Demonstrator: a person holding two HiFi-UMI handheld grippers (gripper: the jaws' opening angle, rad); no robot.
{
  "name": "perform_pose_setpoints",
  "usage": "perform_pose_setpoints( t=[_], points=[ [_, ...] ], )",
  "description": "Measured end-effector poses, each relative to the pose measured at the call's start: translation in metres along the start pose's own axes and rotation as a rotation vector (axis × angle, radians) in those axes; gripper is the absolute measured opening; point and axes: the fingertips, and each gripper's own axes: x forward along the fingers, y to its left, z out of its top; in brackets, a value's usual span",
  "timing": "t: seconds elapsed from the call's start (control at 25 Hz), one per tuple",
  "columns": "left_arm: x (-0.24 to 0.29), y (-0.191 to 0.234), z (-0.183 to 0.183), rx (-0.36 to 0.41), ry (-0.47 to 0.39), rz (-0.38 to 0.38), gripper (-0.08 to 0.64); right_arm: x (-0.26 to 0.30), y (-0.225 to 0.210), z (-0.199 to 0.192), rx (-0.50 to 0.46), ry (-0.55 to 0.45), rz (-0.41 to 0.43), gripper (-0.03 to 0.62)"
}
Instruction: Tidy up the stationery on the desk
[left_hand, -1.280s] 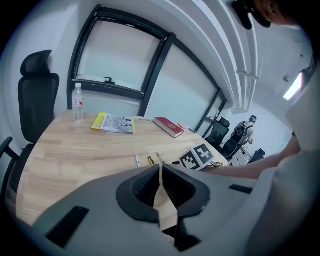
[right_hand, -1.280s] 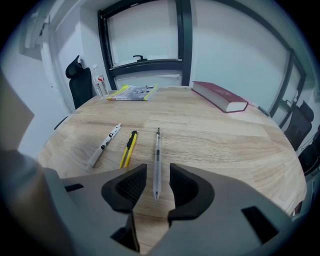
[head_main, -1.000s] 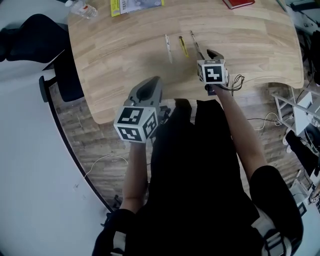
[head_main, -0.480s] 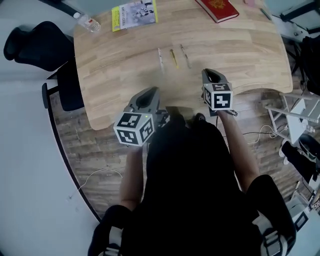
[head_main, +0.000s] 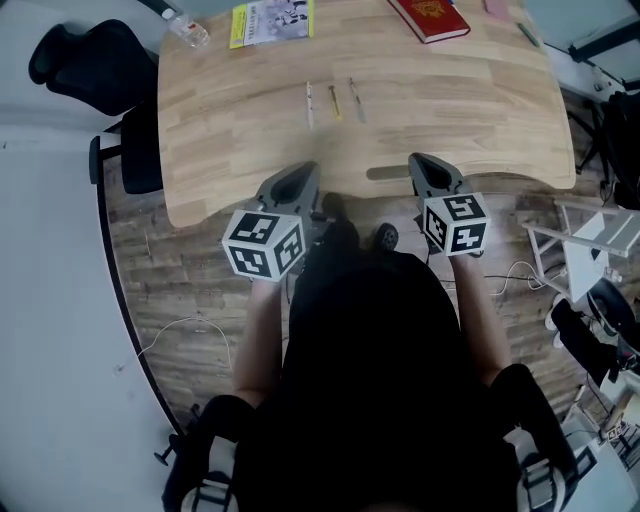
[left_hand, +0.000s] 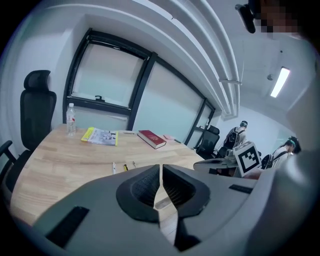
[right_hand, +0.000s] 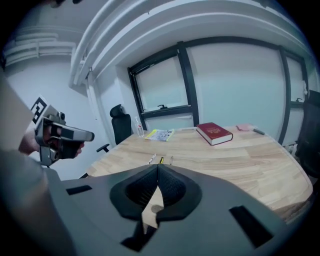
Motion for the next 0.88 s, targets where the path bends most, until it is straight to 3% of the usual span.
perform_pose_setpoints(
  t=[0.16,0.36,0.56,0.88],
  points=[
    [-0.014,-0.028,-0.008,-0.016,-0.024,-0.01,0.044,-0.048,0.006,0.023,-0.041,-0.117,0.023,0.02],
    [-0.034,-0.055,-0.012,-0.002,-0.08,0.0,0.044,-0.09,0.032,0.049,-0.143,-0.213,0.13,0.02],
    [-0.046,-0.076,-0.019,0.001,-0.12,0.011,0.044,-0.121,0.051,0.062,-0.11,-0.289,0.233,0.02],
    [-0.061,-0.089,-0.014,0.02,-0.16,0.024,0.044,-0.143,0.066,0.066,-0.103,-0.317,0.289,0.02]
  ],
)
